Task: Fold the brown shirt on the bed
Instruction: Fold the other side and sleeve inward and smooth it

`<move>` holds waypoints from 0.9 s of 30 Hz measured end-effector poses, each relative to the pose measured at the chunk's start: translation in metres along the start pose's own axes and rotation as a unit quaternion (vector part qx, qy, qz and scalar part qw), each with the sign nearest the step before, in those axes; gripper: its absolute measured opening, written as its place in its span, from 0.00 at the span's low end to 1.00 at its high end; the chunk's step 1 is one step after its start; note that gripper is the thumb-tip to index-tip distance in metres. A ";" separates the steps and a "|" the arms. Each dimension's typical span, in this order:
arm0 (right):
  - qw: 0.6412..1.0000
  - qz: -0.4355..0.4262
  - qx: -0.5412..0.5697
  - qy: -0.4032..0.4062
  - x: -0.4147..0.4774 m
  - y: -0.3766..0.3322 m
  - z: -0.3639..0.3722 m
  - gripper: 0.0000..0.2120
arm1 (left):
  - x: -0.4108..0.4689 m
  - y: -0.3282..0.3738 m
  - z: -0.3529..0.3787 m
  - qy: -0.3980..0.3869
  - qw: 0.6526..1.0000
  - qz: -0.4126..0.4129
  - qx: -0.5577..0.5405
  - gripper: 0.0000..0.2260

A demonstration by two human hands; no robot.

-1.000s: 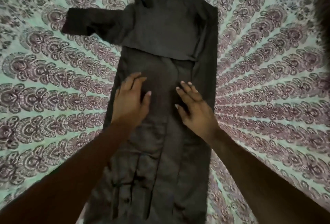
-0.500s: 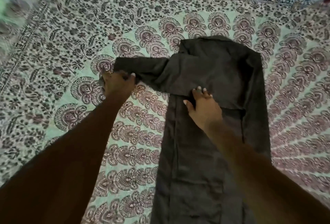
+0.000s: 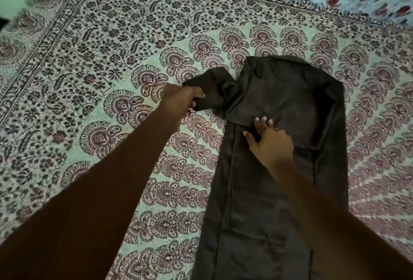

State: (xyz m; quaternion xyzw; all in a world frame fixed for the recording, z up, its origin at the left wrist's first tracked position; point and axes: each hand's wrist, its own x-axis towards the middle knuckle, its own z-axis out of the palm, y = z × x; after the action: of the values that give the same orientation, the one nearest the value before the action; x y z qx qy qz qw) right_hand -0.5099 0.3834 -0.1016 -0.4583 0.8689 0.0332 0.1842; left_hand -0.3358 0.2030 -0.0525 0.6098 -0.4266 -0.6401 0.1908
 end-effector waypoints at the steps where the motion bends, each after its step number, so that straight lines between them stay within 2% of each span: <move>1: 1.000 0.001 0.003 -0.009 0.001 0.001 -0.007 0.30 | -0.019 0.005 0.009 -0.032 0.999 0.015 -0.019 0.04; 3: 0.998 0.011 0.054 -0.027 -0.001 0.005 -0.026 0.25 | -0.053 0.009 0.027 -0.096 0.993 0.066 -0.018 0.03; 4: 0.992 0.031 0.124 -0.023 -0.001 0.011 -0.031 0.21 | -0.070 0.009 0.037 -0.127 0.988 0.092 -0.008 0.03; 5: 0.973 0.065 0.219 -0.012 0.000 0.019 -0.034 0.19 | -0.084 0.006 0.047 -0.155 0.981 0.114 0.005 0.05; 6: 0.936 0.108 0.336 0.004 -0.004 0.030 -0.036 0.19 | -0.100 0.000 0.060 -0.175 0.974 0.142 0.033 0.08; 7: 0.875 0.139 0.463 0.030 -0.010 0.039 -0.039 0.21 | -0.114 -0.007 0.072 -0.177 0.965 0.175 0.077 0.11; 9: 0.700 0.181 0.689 0.055 -0.027 0.064 -0.048 0.21 | -0.141 -0.026 0.091 -0.185 0.942 0.238 0.151 0.11; 10: 0.616 0.202 0.761 0.028 -0.037 0.074 -0.054 0.24 | -0.150 -0.039 0.097 -0.219 0.930 0.247 0.161 0.10; 11: 0.567 0.220 0.794 -0.004 -0.049 0.088 -0.060 0.30 | -0.159 -0.054 0.104 -0.275 0.918 0.238 0.160 0.10; 12: 0.547 0.228 0.805 -0.033 -0.061 0.102 -0.064 0.34 | -0.172 -0.067 0.109 -0.328 0.901 0.229 0.166 0.10; 14: 0.562 0.210 0.797 -0.074 -0.087 0.126 -0.062 0.34 | -0.195 -0.093 0.118 -0.389 0.873 0.219 0.193 0.11; 16: 0.591 0.202 0.775 -0.094 -0.113 0.143 -0.052 0.21 | -0.212 -0.117 0.125 -0.395 0.862 0.216 0.231 0.08; 18: 0.654 0.220 0.720 -0.075 -0.135 0.164 -0.039 0.07 | -0.228 -0.139 0.126 -0.393 0.850 0.220 0.273 0.04; 19: 0.681 0.231 0.691 -0.075 -0.148 0.171 -0.034 0.04 | -0.236 -0.148 0.124 -0.385 0.844 0.225 0.296 0.03; 20: 0.689 0.243 0.677 -0.088 -0.158 0.174 -0.029 0.03 | -0.242 -0.157 0.121 -0.374 0.840 0.229 0.319 0.04; 22: 0.681 0.276 0.670 -0.104 -0.178 0.181 -0.019 0.06 | -0.259 -0.169 0.115 -0.351 0.835 0.232 0.354 0.07; 24: 0.680 0.310 0.658 -0.094 -0.193 0.187 -0.007 0.08 | -0.278 -0.176 0.109 -0.334 0.822 0.250 0.387 0.12; 27: 0.680 0.337 0.647 -0.066 -0.212 0.192 0.009 0.10 | -0.300 -0.185 0.101 -0.329 0.809 0.284 0.395 0.12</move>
State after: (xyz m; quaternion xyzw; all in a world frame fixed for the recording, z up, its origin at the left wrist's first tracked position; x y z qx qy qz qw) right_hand -0.5539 0.6624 -0.0573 0.1026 0.7549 -0.4475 0.4684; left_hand -0.3252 0.5685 -0.0217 0.2370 -0.8343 -0.4957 -0.0448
